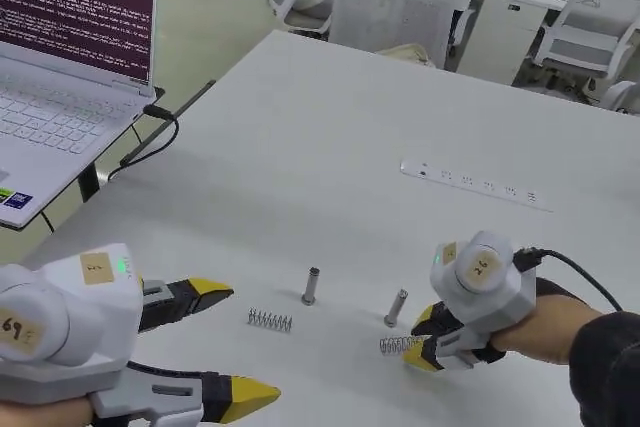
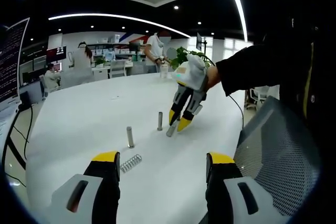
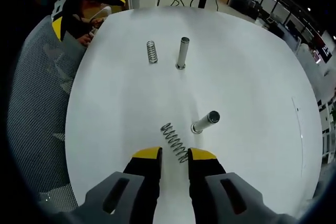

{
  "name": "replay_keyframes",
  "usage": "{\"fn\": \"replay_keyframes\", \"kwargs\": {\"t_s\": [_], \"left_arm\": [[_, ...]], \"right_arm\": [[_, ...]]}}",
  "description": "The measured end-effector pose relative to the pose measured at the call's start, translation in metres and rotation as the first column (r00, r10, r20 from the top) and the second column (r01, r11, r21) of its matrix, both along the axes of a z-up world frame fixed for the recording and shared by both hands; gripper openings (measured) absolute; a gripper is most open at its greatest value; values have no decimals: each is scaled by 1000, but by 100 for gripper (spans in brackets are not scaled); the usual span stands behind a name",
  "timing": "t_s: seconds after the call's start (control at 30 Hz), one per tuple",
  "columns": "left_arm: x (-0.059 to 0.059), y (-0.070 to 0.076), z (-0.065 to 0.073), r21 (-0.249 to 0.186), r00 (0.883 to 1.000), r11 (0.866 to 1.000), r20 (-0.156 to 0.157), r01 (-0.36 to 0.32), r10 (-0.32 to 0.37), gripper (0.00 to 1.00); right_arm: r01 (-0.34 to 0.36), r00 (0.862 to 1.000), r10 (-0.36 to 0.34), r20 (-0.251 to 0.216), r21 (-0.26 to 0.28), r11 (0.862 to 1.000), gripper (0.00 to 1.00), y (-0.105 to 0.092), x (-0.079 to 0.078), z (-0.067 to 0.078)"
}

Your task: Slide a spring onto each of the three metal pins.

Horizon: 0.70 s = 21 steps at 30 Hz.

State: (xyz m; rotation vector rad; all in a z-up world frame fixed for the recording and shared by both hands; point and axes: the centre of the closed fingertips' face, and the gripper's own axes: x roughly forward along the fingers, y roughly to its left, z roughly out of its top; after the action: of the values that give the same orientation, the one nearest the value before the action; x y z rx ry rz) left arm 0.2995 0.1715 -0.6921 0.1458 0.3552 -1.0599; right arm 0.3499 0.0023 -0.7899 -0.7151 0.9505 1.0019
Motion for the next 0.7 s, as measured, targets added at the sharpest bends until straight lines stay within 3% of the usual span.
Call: {"fn": "replay_keyframes", "kwargs": {"t_s": [0.23,0.7], "left_arm": [[1,-1,-1,-3,1000,1000,-4,1,-1,62],[1,0,-2,-5,1000,1000,-7,-3,3,62]], "right_arm": [[5,999,-5,-40,4,1000,13,-1,-9,-4],[-18,999,17,-37,-18,1000,12,-5,-19,-10]]}}
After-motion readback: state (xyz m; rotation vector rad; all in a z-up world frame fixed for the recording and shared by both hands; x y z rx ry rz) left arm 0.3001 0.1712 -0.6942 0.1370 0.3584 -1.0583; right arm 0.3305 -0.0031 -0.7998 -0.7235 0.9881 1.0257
